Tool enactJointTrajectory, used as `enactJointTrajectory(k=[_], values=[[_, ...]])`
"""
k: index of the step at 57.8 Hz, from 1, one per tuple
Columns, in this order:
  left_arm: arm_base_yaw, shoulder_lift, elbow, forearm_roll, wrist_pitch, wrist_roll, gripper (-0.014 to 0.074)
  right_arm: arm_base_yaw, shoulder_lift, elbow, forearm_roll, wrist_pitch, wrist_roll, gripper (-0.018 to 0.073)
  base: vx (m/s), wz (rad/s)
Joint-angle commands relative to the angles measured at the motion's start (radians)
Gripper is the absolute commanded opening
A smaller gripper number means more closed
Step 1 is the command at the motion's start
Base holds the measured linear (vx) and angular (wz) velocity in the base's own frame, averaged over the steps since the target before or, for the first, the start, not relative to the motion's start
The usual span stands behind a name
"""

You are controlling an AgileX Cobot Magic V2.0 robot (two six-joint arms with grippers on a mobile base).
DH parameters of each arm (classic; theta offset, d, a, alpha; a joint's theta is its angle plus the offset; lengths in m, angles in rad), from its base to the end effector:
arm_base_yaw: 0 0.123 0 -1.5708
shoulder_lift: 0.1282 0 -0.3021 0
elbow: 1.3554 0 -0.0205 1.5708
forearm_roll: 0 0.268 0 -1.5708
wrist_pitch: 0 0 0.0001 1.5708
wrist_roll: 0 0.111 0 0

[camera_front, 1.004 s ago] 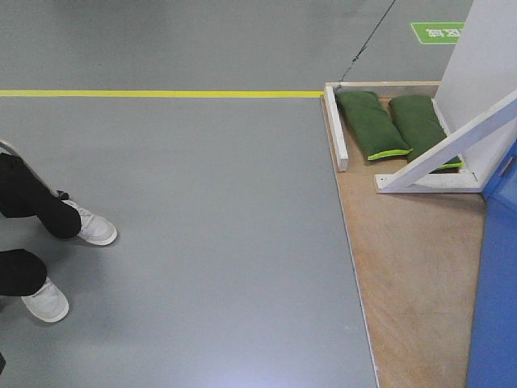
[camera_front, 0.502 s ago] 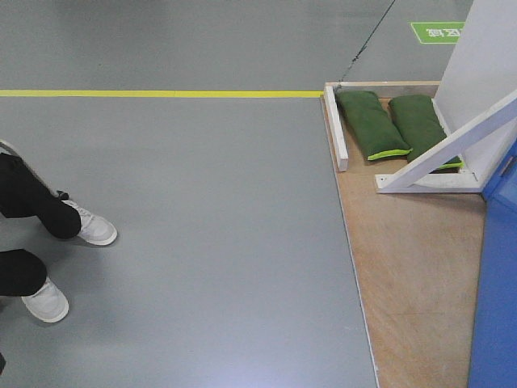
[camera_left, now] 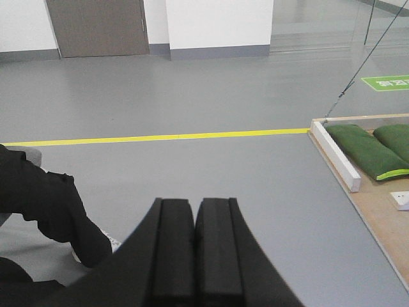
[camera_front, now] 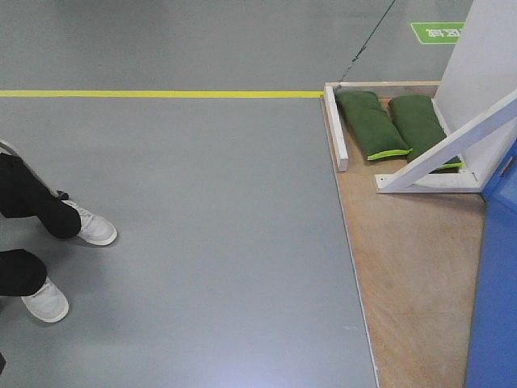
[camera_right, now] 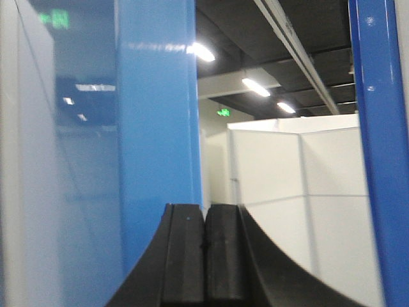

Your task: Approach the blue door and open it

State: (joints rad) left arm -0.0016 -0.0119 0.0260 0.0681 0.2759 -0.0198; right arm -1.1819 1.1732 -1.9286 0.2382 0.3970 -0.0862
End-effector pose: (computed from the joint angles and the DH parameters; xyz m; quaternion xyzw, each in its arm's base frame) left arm 0.0744 0.0019 0.1757 0.0125 0.7748 0.0211 0.6318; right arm 0.0784 -0.1645 0.6764 0.2926 0.4419 -0.4031 0.7461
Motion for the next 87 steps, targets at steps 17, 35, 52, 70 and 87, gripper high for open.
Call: enactJointTrajectory(k=[17,35,52,70,87], values=[[-0.007,-0.013,-0.026,-0.002,-0.085,-0.007,0.0073,-0.010,-0.007,-0.019,1.065,-0.407,-0.004,0.0012,0.00,0.00],[-0.007,-0.013,-0.026,-0.002,-0.085,-0.007,0.0073,-0.010,-0.007,-0.065,1.505,-0.235,-0.009,0.0012,0.00,0.00],[-0.007,-0.013,-0.026,-0.002,-0.085,-0.007,0.0073,-0.010,-0.005,-0.212,1.349,-0.434,-0.067,0.0012,0.00,0.00],[-0.007,-0.013,-0.026,-0.002,-0.085,-0.007,0.0073,-0.010,-0.005,-0.123,1.055,-0.591,-0.053,0.0012,0.00,0.00],[-0.007,-0.013,-0.026,-0.002,-0.085,-0.007,0.0073,-0.010,-0.005,0.022,0.380,-0.662,-0.053,0.0012,0.00,0.00]])
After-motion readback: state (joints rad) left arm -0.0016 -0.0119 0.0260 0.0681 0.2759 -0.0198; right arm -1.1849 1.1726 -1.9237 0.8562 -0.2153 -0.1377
